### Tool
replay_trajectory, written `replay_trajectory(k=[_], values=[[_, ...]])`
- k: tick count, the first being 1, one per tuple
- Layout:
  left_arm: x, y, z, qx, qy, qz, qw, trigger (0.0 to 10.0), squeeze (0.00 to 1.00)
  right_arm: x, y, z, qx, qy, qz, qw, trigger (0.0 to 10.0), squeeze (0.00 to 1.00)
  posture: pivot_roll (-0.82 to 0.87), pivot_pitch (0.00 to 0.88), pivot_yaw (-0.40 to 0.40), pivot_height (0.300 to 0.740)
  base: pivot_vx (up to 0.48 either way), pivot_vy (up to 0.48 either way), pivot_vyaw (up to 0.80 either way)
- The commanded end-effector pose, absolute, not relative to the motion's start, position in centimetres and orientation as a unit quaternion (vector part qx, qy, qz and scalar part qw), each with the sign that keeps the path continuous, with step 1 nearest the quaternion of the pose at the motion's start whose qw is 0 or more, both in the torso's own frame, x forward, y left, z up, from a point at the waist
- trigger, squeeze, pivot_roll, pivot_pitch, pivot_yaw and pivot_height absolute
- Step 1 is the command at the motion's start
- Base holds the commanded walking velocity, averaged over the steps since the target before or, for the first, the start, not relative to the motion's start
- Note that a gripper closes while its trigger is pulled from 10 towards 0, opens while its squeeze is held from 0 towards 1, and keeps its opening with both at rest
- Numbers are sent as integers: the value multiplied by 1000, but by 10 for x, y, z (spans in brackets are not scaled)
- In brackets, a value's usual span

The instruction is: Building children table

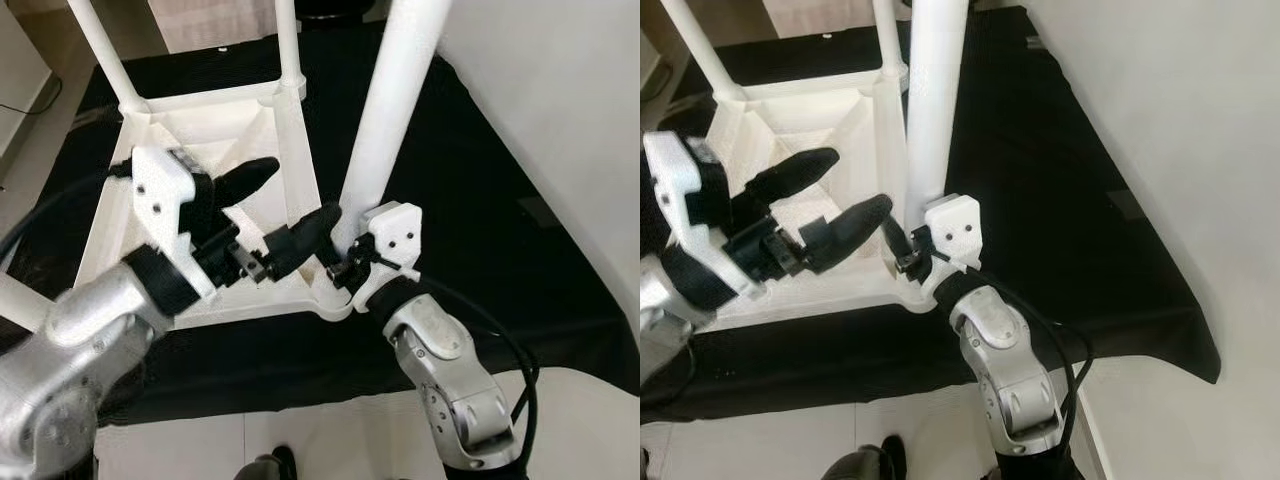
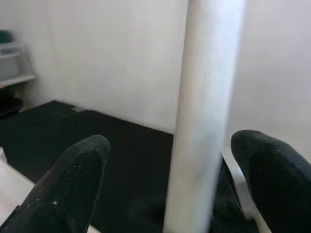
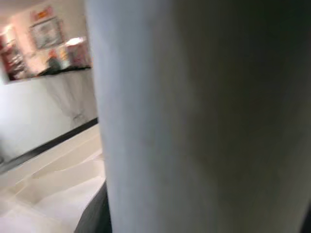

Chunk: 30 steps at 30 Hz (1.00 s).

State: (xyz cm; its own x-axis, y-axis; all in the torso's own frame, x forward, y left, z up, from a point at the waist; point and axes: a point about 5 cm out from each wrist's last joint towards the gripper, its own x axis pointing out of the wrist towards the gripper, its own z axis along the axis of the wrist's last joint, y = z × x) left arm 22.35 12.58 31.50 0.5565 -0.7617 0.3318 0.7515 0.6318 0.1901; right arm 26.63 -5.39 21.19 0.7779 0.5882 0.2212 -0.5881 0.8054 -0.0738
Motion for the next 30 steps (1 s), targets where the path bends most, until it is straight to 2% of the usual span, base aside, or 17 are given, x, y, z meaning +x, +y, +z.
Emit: replay_trajectory(k=[1,3,4,6,8,14,15,17,18,30], values=[[225,126,316,25,-178,-449,875,10000,0,260,-36,201,-10,-98,363,927,10000,0,99,141,73,740,0,0,0],[230,125,320,42,-177,-456,871,10000,0,258,-30,203,-21,-109,386,916,10000,0,99,134,74,740,0,0,0],[238,124,325,61,-172,-455,871,10000,0,254,-22,207,-39,-131,421,897,10000,0,98,129,75,740,0,0,0],[238,124,325,61,-172,-455,871,10000,0,254,-22,207,-39,-131,421,897,10000,0,98,129,75,740,0,0,0],[246,121,331,74,-178,-447,873,10000,0,251,-14,212,-60,-149,449,879,10000,0,93,122,77,740,0,0,0],[256,111,338,73,-186,-446,873,10000,0,250,-6,216,-103,-174,478,855,10000,0,85,116,76,740,0,0,0],[258,109,339,71,-185,-445,873,471,0,252,-6,217,-118,-178,477,853,10000,0,82,110,73,740,0,0,0],[259,108,339,69,-185,-444,874,471,0,253,-6,217,-128,-181,476,851,10000,0,82,110,73,740,0,0,0],[259,106,340,68,-183,-446,873,0,0,257,-7,218,-139,-183,471,851,10000,0,80,107,71,740,0,0,0],[264,110,341,93,-177,-401,894,0,0,284,-19,216,-211,-178,429,860,10000,0,82,78,46,740,0,0,0]])
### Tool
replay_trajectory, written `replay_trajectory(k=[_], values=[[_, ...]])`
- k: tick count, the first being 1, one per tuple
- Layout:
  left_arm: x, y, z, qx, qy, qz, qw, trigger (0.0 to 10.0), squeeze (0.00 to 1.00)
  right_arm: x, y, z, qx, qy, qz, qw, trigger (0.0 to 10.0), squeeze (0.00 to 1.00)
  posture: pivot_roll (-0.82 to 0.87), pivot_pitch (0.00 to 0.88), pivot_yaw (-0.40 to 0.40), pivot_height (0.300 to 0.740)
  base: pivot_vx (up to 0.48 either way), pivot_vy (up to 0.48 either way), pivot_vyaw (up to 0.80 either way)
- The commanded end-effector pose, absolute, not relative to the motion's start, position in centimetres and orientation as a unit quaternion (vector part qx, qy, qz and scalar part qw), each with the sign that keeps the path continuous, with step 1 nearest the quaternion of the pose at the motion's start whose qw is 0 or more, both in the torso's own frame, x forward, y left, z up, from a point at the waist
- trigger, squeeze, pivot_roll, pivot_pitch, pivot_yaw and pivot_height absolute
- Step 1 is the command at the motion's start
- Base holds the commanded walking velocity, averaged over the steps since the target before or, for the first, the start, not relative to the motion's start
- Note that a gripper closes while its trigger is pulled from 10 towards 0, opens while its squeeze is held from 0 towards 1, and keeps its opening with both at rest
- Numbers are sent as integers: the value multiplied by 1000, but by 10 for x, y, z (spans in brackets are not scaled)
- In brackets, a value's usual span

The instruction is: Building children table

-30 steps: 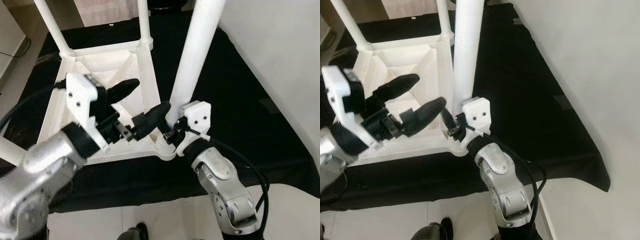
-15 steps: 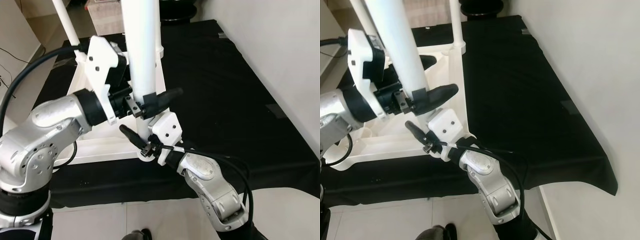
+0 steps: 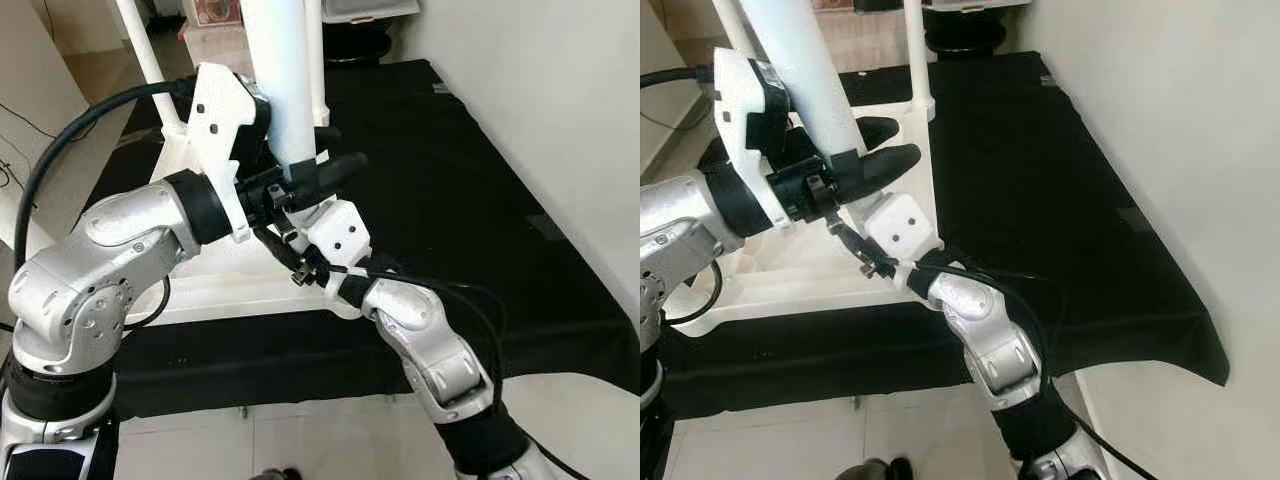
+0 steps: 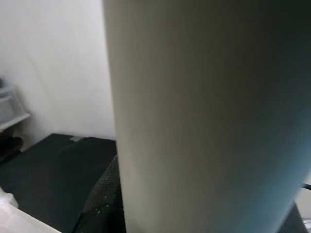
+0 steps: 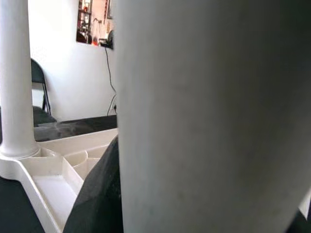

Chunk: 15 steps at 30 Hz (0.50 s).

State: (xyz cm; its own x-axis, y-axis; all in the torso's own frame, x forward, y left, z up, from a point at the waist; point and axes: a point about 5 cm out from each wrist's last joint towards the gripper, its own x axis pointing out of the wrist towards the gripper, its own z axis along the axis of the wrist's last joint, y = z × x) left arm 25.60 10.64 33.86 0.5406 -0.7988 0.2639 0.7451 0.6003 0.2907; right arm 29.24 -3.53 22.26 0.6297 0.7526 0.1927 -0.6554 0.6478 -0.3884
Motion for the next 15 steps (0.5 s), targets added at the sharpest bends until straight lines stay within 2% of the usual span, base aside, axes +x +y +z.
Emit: replay_trajectory(k=[1,6,7,8,9,10,11,13,14,15], values=[[265,111,342,94,-179,-395,896,0,0,287,-19,216,-216,-176,426,861,10000,0,81,73,43,740,0,0,0],[264,114,345,76,-188,-406,891,0,0,295,-21,220,-198,-162,436,863,10000,0,79,61,35,740,0,0,0],[257,114,341,65,-177,-451,872,0,0,296,-23,220,-170,-135,466,857,10000,1000,76,57,31,740,0,0,0],[257,114,341,65,-177,-451,872,0,0,296,-23,220,-170,-135,466,857,10000,1000,76,57,31,740,0,0,0],[252,114,337,58,-168,-484,857,0,0,297,-24,221,-150,-118,490,851,10000,1000,75,54,27,740,0,0,0],[242,115,325,54,-134,-546,825,0,0,297,-25,223,-139,-102,525,834,10000,1000,69,51,23,740,0,0,0],[242,115,325,54,-134,-546,825,0,0,297,-25,223,-139,-102,525,834,10000,1000,69,51,23,740,0,0,0],[227,119,307,47,-83,-622,777,0,0,297,-25,226,-133,-87,568,808,10000,1000,65,48,22,740,0,0,0],[227,119,307,47,-83,-622,777,0,0,297,-25,226,-133,-87,568,808,10000,1000,65,48,22,740,0,0,0],[221,122,301,38,-63,-651,755,0,0,296,-25,227,-128,-75,589,794,10000,1000,63,48,21,740,0,0,0]])
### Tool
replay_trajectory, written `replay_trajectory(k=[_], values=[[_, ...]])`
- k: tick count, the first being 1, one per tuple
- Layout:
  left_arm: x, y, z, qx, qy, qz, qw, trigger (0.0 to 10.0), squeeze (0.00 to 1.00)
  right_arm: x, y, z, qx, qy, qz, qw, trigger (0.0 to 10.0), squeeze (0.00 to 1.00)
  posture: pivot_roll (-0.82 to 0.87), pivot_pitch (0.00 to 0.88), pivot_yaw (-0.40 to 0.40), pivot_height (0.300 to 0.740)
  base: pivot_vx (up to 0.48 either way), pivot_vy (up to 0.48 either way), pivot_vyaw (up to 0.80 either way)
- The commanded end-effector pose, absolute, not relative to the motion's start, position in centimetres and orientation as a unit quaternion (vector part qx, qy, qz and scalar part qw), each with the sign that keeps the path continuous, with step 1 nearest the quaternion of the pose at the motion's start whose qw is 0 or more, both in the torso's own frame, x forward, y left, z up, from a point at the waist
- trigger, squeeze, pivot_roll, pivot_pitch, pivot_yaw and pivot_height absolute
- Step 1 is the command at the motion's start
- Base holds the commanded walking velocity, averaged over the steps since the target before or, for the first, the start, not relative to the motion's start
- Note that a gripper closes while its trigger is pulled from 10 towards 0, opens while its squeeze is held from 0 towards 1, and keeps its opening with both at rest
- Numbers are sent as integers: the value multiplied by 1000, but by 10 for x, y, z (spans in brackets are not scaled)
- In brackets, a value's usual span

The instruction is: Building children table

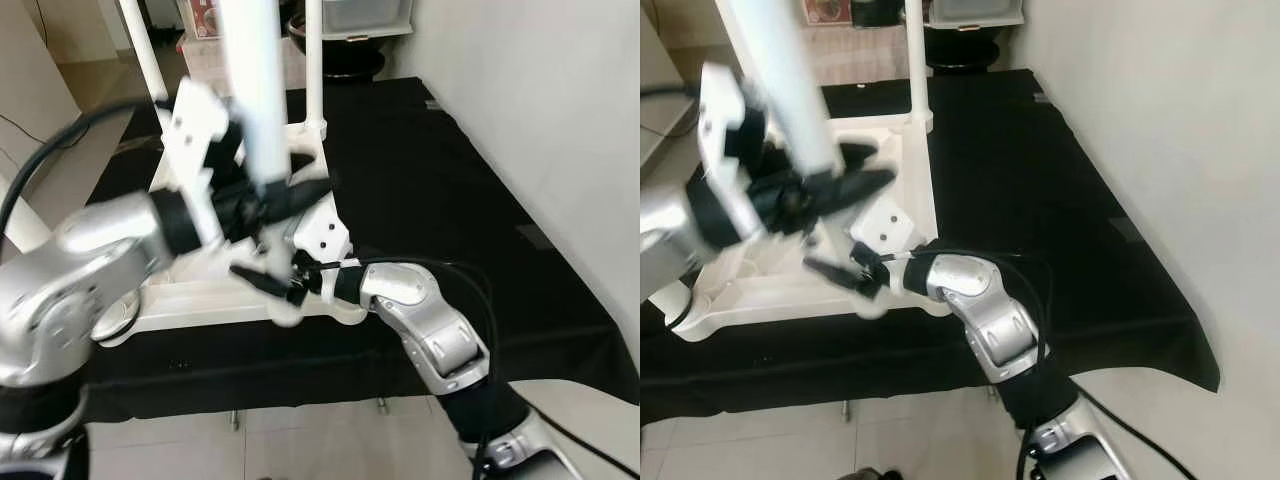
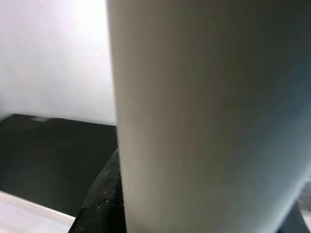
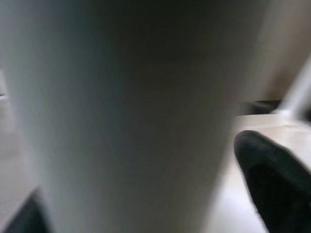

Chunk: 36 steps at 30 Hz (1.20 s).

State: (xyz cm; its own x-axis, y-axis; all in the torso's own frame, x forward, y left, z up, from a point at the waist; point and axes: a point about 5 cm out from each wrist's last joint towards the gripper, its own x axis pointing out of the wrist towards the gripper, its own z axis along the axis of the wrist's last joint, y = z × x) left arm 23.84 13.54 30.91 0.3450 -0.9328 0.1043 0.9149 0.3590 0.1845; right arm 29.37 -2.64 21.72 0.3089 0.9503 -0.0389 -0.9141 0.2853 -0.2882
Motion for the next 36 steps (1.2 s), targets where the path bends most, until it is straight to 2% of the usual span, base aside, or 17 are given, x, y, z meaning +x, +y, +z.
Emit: replay_trajectory(k=[1,3,4,5,6,9,13,14,21,23,36], values=[[218,125,296,39,-50,-670,740,0,0,294,-25,226,-136,-58,614,775,10000,1000,61,47,15,740,0,0,0],[218,125,296,39,-50,-670,740,0,0,294,-25,226,-136,-58,614,775,10000,1000,61,47,15,740,0,0,0],[215,126,292,49,-37,-691,720,0,0,292,-25,223,-132,-26,637,759,10000,1000,60,48,11,740,0,0,0],[214,126,290,60,-33,-703,708,0,0,292,-23,220,-115,13,645,755,10000,208,58,50,3,740,0,0,0],[214,125,289,68,-33,-709,701,0,0,292,-20,218,-96,43,647,755,10000,0,54,52,-3,740,0,0,0],[216,121,291,72,-45,-712,697,0,0,290,-13,217,-61,77,646,757,10000,0,51,54,-6,740,0,0,0],[217,118,292,71,-52,-714,695,0,0,288,-9,218,-55,73,652,752,10000,0,50,56,-9,740,0,0,0],[217,114,293,67,-65,-719,689,0,0,279,-3,220,-39,59,674,736,0,0,47,56,-8,740,0,0,0],[218,112,295,62,-78,-724,683,0,0,273,3,229,-7,18,690,723,0,0,42,55,-4,740,0,0,0],[221,112,296,56,-88,-722,684,0,0,271,6,239,14,-17,696,718,0,0,40,52,1,740,0,0,0],[224,112,298,50,-102,-716,689,0,0,261,14,256,53,-95,705,701,0,0,48,43,0,740,0,0,0]])
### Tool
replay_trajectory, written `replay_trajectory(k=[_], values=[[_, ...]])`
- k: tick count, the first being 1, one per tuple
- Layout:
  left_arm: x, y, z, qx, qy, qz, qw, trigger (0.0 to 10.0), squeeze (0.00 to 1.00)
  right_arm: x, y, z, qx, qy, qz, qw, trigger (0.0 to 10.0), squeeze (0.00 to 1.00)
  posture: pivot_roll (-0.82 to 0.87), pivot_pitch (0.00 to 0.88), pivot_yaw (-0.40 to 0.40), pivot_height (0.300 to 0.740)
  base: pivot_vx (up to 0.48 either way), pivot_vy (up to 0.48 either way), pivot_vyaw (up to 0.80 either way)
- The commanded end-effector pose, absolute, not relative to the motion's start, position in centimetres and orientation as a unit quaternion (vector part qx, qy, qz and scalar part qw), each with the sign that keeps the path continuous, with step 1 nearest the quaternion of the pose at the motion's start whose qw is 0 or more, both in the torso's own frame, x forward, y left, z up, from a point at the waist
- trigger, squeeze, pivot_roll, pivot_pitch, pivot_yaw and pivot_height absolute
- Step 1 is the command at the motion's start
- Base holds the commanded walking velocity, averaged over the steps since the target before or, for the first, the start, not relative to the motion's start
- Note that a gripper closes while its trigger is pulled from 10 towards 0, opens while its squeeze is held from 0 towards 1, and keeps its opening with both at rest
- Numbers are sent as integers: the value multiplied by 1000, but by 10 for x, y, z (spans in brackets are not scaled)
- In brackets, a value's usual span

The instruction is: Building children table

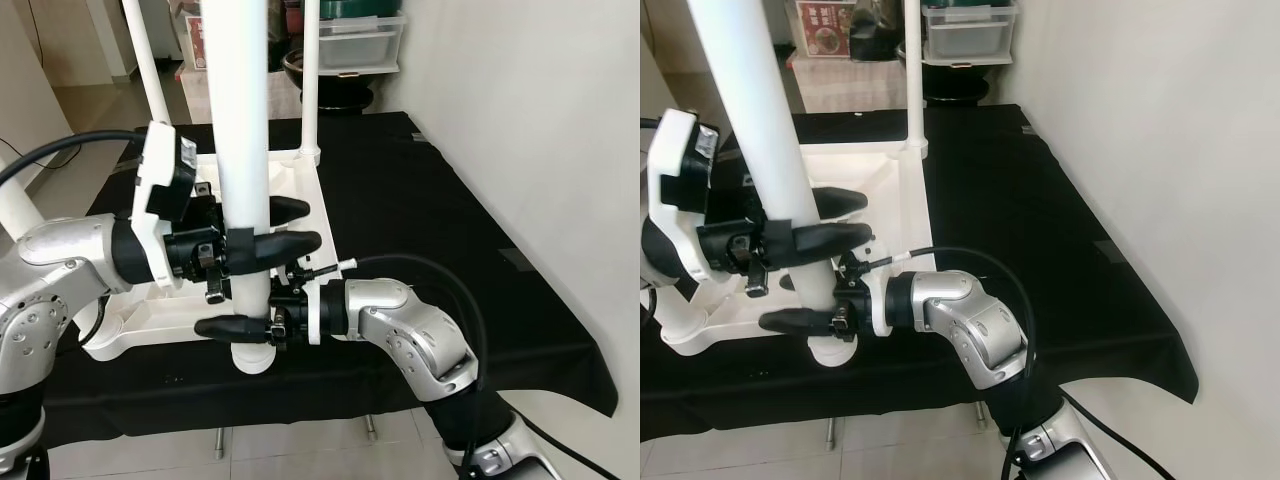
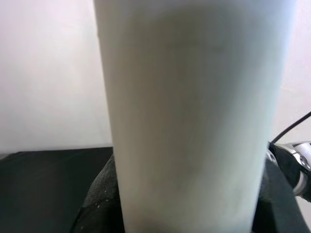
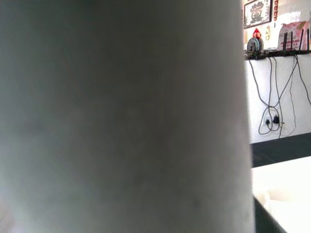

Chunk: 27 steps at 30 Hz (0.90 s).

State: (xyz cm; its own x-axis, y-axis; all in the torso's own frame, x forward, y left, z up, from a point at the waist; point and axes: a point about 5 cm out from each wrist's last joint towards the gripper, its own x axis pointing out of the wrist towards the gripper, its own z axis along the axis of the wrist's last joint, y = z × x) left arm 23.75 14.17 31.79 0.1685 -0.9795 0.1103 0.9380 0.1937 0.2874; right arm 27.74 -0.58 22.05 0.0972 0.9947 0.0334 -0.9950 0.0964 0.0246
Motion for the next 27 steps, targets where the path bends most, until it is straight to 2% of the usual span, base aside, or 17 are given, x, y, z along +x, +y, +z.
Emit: replay_trajectory(k=[1,6,7,8,9,11,13,17,22,27], values=[[224,111,298,49,-103,-715,689,0,0,260,14,257,56,-100,704,701,0,0,48,43,0,740,0,0,0],[226,111,298,47,-106,-705,699,0,0,261,16,255,38,-107,700,705,0,0,49,41,1,740,0,0,0],[229,111,298,43,-105,-695,710,2196,0,262,16,253,30,-108,698,708,0,0,49,41,1,740,0,0,0],[233,112,298,27,-98,-685,721,10000,424,263,16,252,23,-109,694,711,0,0,50,41,0,740,0,0,0],[235,112,299,22,-100,-680,726,10000,1000,266,16,251,16,-108,687,718,0,0,49,42,1,740,0,0,0],[235,112,299,22,-100,-680,726,10000,1000,266,16,251,16,-108,687,718,0,0,49,42,1,740,0,0,0],[238,115,303,16,-112,-666,738,10000,1000,273,13,250,1,-105,672,733,0,0,47,47,-1,740,0,0,0],[239,119,305,11,-121,-654,747,10000,1000,280,9,249,-14,-101,661,743,0,0,48,50,-3,740,0,0,0],[239,122,306,12,-124,-647,752,10000,1000,283,7,247,-24,-98,656,748,0,0,49,54,-6,740,0,0,0],[245,125,317,26,-152,-618,771,10000,1000,293,4,238,-57,-81,631,769,0,0,50,58,-8,740,0,0,0]])
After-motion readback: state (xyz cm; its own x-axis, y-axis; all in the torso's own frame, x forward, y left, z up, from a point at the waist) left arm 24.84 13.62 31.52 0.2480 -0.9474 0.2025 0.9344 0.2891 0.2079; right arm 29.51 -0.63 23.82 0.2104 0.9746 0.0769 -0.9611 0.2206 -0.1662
